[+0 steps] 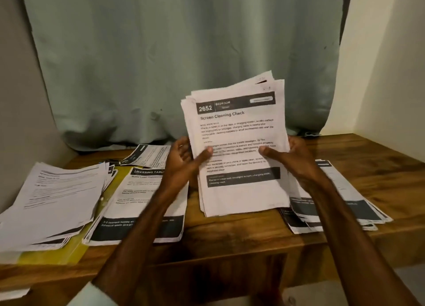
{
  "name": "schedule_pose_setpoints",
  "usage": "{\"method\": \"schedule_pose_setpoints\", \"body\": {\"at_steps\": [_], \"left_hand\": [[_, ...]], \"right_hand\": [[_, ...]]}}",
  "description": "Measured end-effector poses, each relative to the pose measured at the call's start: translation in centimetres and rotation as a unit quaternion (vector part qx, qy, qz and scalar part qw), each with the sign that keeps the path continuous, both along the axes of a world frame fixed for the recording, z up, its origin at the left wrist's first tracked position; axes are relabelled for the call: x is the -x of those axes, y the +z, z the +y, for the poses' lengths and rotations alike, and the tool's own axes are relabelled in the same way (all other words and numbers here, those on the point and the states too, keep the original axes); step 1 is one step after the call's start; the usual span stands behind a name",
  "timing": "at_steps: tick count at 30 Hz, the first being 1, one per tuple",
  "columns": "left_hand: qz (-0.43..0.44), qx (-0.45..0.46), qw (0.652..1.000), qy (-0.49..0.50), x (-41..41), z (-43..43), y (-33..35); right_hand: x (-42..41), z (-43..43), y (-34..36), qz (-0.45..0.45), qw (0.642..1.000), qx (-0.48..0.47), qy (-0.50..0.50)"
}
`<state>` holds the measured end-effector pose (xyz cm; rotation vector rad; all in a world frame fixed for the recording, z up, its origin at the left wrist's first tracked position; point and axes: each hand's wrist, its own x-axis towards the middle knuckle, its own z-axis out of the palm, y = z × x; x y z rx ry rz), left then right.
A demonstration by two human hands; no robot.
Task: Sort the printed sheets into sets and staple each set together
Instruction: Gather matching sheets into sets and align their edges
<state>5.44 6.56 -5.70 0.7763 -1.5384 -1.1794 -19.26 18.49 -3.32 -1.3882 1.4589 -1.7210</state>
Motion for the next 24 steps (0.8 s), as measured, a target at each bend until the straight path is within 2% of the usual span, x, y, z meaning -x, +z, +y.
{"method": "schedule_pose_setpoints", "body": {"at_steps": [4, 10, 17, 24], "left_hand": [[0.090, -0.052, 0.989, -0.105, 2.6, -0.3, 2.8], [0.104, -0.017, 0.993, -0.061, 4.3, 0.7, 4.2], [0.088, -0.033, 0.995, -0.045, 3.3, 0.9, 1.6], [0.106, -0.015, 0.994, -0.012, 3.8, 1.1, 2.2]], "right_hand": [[-1.2, -0.3, -0.5, -0.038, 0.998, 0.053, -0.014], [-1.6, -0.6, -1.5, -0.091, 0.989, 0.110, -0.037], [-1.7, -1.5, -4.1, -0.125, 0.988, 0.080, -0.031], [-2.3, -2.0, -2.9, -0.109, 0.984, 0.111, -0.081]]}}
